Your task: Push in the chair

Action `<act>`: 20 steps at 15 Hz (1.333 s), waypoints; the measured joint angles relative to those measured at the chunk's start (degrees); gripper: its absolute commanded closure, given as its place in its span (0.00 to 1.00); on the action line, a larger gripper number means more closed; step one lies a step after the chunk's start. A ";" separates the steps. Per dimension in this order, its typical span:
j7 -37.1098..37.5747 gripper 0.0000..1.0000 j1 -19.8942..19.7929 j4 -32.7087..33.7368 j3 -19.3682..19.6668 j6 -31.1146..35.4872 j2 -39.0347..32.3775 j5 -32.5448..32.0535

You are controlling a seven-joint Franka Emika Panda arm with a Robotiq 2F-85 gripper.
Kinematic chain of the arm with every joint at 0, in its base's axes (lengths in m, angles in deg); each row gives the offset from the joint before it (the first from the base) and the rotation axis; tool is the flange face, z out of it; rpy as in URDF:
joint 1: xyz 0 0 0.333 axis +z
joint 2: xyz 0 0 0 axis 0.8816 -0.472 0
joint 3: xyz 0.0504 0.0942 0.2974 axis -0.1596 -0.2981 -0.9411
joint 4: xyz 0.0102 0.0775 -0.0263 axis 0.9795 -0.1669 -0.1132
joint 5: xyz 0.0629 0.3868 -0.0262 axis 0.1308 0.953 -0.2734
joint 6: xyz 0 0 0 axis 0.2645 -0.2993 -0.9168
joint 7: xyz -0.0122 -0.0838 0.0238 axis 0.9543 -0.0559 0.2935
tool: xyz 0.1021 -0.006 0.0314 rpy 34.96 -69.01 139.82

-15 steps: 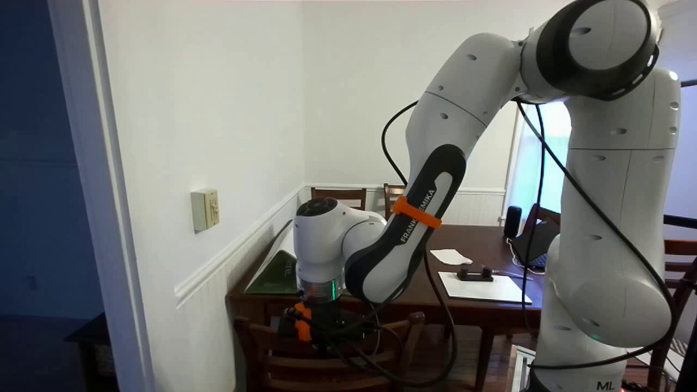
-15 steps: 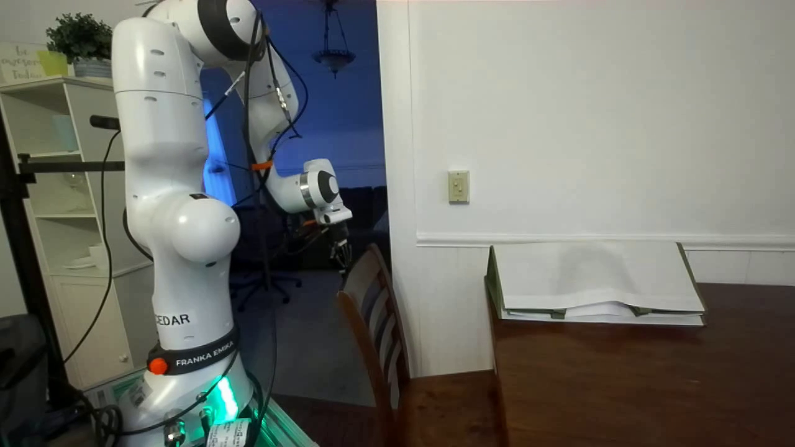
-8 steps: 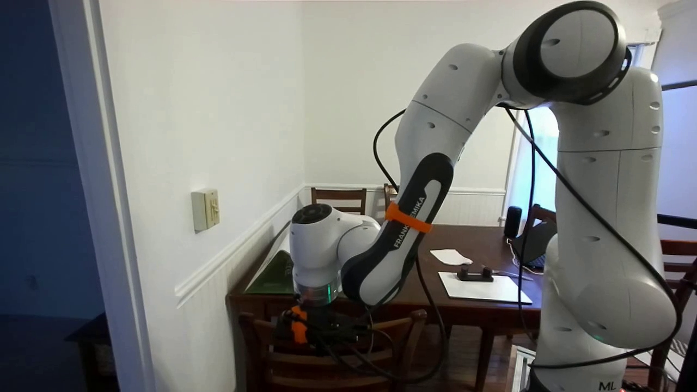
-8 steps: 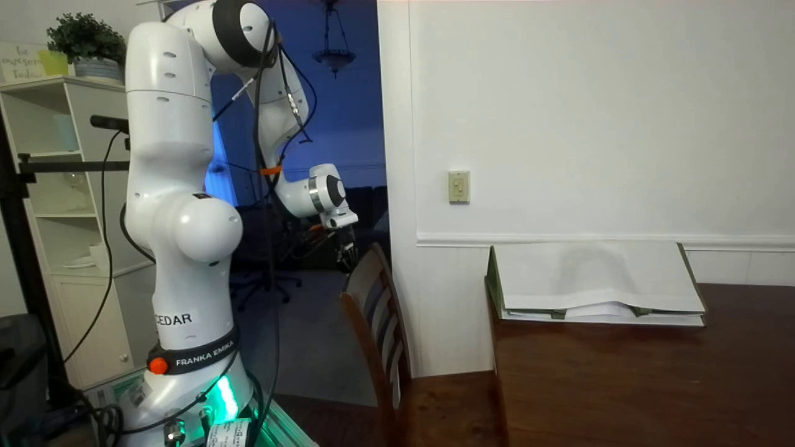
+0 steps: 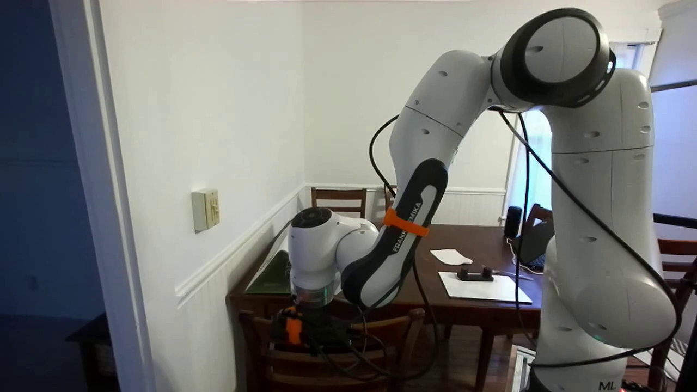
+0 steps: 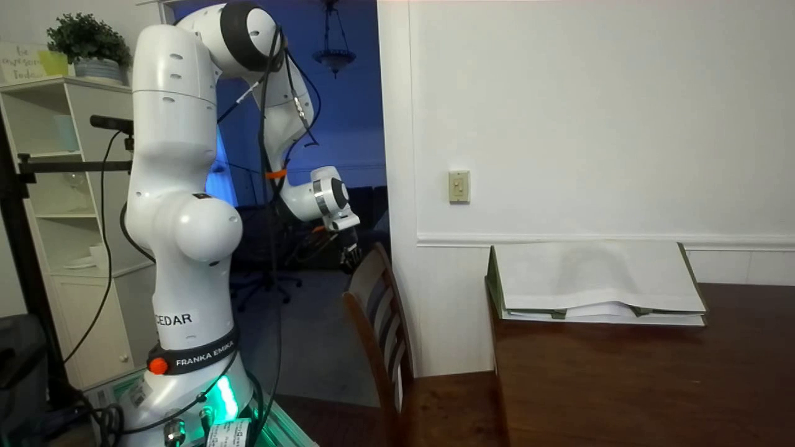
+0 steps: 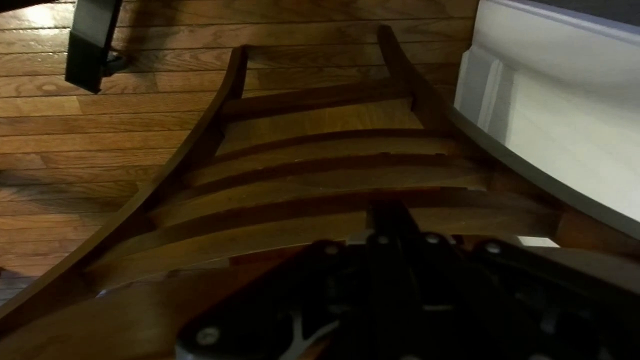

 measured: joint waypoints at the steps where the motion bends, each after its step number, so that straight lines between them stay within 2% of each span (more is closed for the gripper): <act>1: 0.00 0.94 -0.12 0.17 0.28 0.27 -0.14 0.00; 9: -2.71 0.94 -3.03 2.12 2.90 1.13 -0.50 1.30; 13: -9.94 0.93 -4.00 3.29 5.40 0.29 -0.37 7.97; 20: -22.57 0.94 -5.32 5.83 10.37 -5.33 0.14 16.99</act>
